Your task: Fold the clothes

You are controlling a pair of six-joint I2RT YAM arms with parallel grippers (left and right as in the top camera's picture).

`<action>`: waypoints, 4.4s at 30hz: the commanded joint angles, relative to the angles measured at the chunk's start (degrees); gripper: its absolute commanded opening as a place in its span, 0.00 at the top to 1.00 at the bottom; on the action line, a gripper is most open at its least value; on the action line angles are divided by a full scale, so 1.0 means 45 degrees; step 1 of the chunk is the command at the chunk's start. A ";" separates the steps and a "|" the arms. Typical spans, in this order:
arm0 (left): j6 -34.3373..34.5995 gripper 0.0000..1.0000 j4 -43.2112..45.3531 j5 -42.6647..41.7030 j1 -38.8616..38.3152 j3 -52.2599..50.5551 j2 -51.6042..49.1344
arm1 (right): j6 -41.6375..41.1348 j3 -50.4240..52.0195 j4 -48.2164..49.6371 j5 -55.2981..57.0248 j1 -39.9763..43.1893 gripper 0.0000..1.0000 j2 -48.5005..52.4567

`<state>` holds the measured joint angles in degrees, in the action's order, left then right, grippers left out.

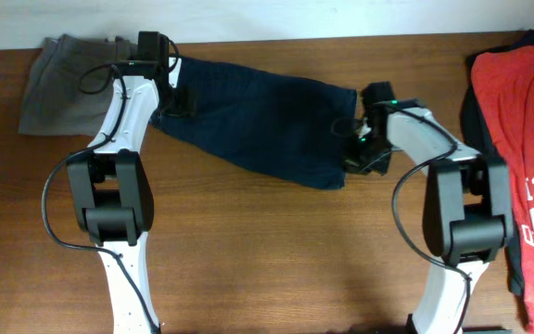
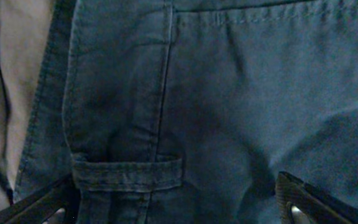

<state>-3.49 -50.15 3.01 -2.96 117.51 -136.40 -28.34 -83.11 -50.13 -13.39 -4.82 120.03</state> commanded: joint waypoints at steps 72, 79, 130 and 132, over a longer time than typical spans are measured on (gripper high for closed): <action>-0.1137 0.31 -0.1112 -0.4979 -0.1341 0.0165 0.2773 | 0.1773 -0.3774 -0.2696 0.4065 0.2302 0.96 0.1355; -0.0719 0.45 -0.0801 -0.5518 -0.3113 0.0160 0.2380 | 0.3045 -0.7213 -0.5202 0.1647 0.2074 0.89 0.1336; -0.0107 0.90 -0.3784 -0.2142 -0.2463 0.5994 0.0321 | 0.2545 -0.4935 -0.4158 0.2288 0.0991 0.87 0.0029; 0.0107 0.91 -0.4823 -0.3254 -0.2662 0.5863 0.0262 | 0.3458 -0.5581 -0.3993 0.1132 0.0986 0.80 0.0034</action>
<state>-4.64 -68.45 -6.15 -13.30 144.09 -136.00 -17.82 -103.13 -68.47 -2.90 -0.51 123.31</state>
